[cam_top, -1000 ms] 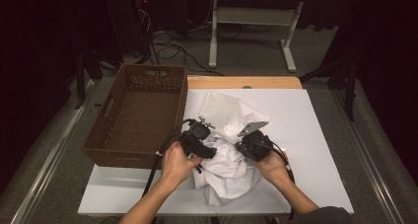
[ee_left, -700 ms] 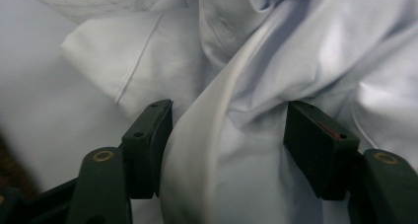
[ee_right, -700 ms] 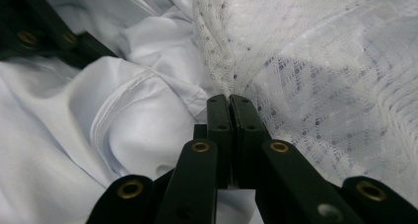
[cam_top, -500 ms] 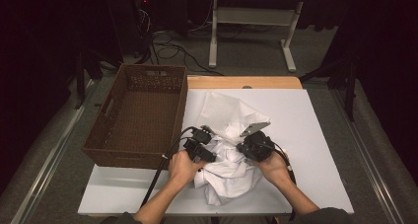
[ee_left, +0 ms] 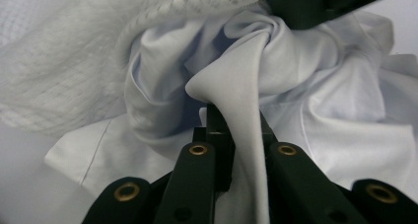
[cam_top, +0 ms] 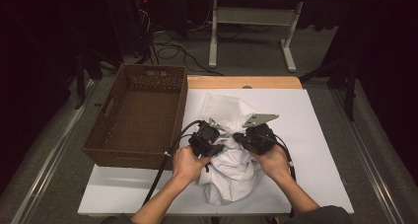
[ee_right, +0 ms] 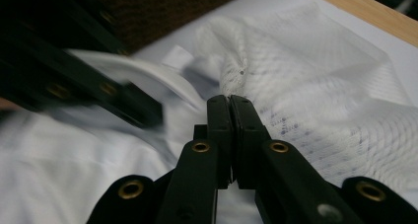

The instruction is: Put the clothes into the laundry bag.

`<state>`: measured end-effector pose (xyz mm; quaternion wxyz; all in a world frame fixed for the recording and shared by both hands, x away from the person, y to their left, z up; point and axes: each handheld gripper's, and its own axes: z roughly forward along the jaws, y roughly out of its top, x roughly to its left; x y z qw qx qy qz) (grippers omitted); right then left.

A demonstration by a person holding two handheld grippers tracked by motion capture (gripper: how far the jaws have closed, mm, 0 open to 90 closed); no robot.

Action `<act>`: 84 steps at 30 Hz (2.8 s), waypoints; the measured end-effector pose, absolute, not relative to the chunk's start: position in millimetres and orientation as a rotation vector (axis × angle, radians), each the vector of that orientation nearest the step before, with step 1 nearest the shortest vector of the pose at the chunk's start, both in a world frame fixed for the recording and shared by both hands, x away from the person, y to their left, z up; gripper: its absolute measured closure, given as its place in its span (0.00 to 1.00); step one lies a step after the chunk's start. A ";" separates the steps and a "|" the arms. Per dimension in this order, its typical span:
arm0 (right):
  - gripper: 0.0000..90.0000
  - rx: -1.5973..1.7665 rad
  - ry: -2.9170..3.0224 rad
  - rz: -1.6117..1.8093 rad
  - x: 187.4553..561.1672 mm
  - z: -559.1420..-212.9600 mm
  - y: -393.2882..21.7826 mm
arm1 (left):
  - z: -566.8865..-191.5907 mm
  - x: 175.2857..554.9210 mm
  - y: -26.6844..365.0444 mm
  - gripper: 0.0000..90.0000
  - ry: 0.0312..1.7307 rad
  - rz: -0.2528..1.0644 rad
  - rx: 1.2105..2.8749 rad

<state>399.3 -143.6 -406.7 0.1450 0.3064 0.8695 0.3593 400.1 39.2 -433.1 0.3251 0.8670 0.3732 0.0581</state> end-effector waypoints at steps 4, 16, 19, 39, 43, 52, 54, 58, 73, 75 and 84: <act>0.99 0.872 2.521 1.084 394.5 -402.9 -139.5 | -448.9 416.0 31.7 0.95 1.021 0.130 2.266; 0.99 0.918 2.598 0.897 394.7 -439.2 -144.3 | -453.2 421.0 34.8 0.55 1.091 0.196 2.291; 0.99 0.909 2.602 0.856 397.8 -444.4 -144.6 | -440.2 405.8 43.1 0.48 1.079 0.224 2.301; 0.99 0.837 2.539 0.913 389.7 -425.3 -138.5 | -437.3 386.0 60.8 0.95 1.014 0.146 2.237; 0.99 0.785 2.501 0.993 385.4 -406.7 -130.1 | -420.5 384.5 57.6 0.96 0.954 0.137 2.228; 0.99 0.760 2.501 1.046 380.1 -401.9 -135.7 | -443.1 397.6 31.1 0.95 0.971 0.150 2.261; 0.99 0.791 2.511 1.038 381.6 -409.1 -140.4 | -459.9 409.7 22.4 0.95 1.011 0.130 2.295; 0.99 0.874 2.553 0.935 386.5 -433.5 -148.9 | -476.5 427.7 18.3 0.94 1.060 0.063 2.302; 0.81 0.928 2.485 0.928 389.8 -430.8 -153.4 | -444.2 393.3 59.5 0.56 1.058 0.178 2.302; 0.78 0.942 2.467 0.938 388.9 -427.1 -154.5 | -443.6 392.0 62.9 0.56 1.061 0.161 2.283; 0.75 0.875 2.431 0.971 377.7 -404.4 -146.8 | -436.2 388.1 75.0 0.59 1.079 0.158 2.240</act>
